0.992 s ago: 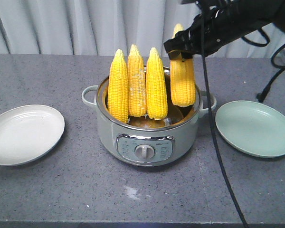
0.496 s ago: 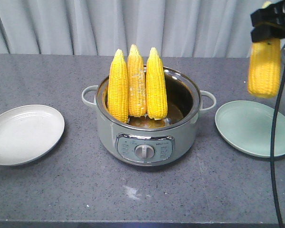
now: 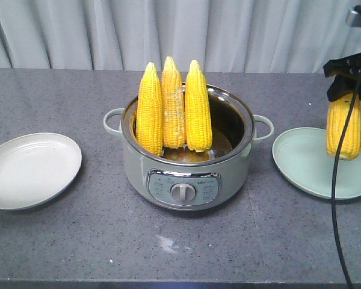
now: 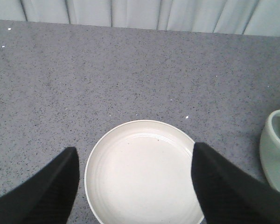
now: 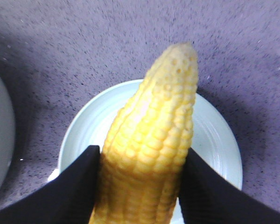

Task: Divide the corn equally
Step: 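Lower the corn onto the pale green plate and open right gripper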

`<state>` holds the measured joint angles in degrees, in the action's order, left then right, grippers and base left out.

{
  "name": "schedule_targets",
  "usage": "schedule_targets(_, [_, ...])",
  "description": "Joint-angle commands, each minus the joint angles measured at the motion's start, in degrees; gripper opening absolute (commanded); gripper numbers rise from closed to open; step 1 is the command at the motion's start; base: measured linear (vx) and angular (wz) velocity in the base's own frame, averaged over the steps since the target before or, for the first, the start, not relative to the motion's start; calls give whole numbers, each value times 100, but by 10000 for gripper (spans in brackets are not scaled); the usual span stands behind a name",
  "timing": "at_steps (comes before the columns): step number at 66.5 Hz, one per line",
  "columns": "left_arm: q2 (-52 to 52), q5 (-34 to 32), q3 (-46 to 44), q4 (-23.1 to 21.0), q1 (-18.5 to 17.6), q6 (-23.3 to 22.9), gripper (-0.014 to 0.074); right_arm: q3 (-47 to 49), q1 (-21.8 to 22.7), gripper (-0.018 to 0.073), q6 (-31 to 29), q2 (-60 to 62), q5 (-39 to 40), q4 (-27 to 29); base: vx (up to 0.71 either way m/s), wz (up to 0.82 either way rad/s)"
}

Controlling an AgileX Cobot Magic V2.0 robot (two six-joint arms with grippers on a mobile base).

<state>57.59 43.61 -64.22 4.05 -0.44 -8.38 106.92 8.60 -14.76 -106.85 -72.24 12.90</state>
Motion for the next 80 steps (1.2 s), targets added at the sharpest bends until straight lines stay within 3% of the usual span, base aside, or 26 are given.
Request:
schedule_targets(1, [-43,-365,-199,-32,2,-11,482,174,31,207,15,32,-160,-38,0,0])
schedule_targets(33, [-43,-365,-199,-32,2,-11,482,174,31,224,70,-777,-166,-53,0,0])
schedule_targets(46, [-43,-365,-199,-32,2,-11,482,174,31,314,159,-883,-166,-67,0,0])
schedule_targets(66, [-43,-371,-199,-32,2,-11,482,174,31,559,206,-871,-166,-175,0,0])
schedule_targets(80, [-43,-385,-199,-32,2,-11,482,174,31,593,193,-796,-149,-119,0,0])
